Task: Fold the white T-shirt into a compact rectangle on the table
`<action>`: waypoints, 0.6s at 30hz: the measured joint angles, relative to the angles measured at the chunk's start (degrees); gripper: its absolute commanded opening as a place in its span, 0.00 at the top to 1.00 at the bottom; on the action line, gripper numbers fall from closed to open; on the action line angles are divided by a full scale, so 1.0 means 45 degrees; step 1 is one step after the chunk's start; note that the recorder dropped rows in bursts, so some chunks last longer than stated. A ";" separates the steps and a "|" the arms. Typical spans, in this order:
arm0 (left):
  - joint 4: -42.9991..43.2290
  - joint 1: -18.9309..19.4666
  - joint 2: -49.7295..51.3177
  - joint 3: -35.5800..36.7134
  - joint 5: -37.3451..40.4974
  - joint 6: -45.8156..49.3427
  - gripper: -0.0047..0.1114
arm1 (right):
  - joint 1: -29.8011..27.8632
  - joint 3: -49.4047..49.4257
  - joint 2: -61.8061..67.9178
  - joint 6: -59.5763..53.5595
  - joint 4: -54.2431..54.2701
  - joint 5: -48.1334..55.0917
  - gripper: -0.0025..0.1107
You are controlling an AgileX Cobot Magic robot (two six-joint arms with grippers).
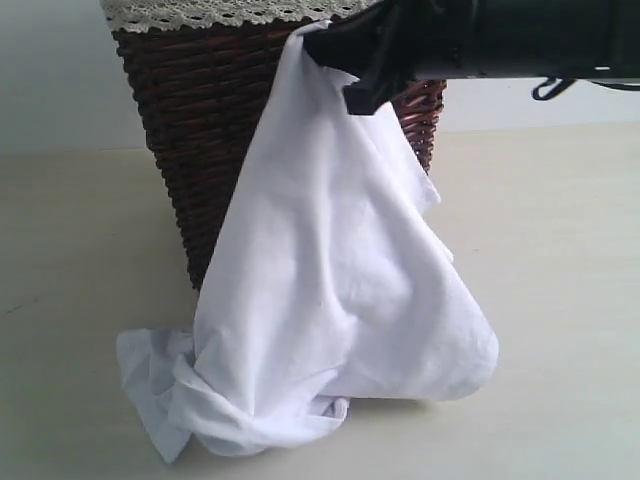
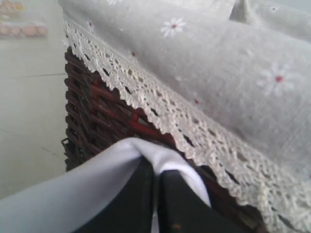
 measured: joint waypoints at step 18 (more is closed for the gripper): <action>0.0000 0.0000 0.0000 0.0000 0.0000 0.0000 0.96 | 0.0798 -0.2348 -0.0875 0.5224 -0.5776 -0.1563 0.98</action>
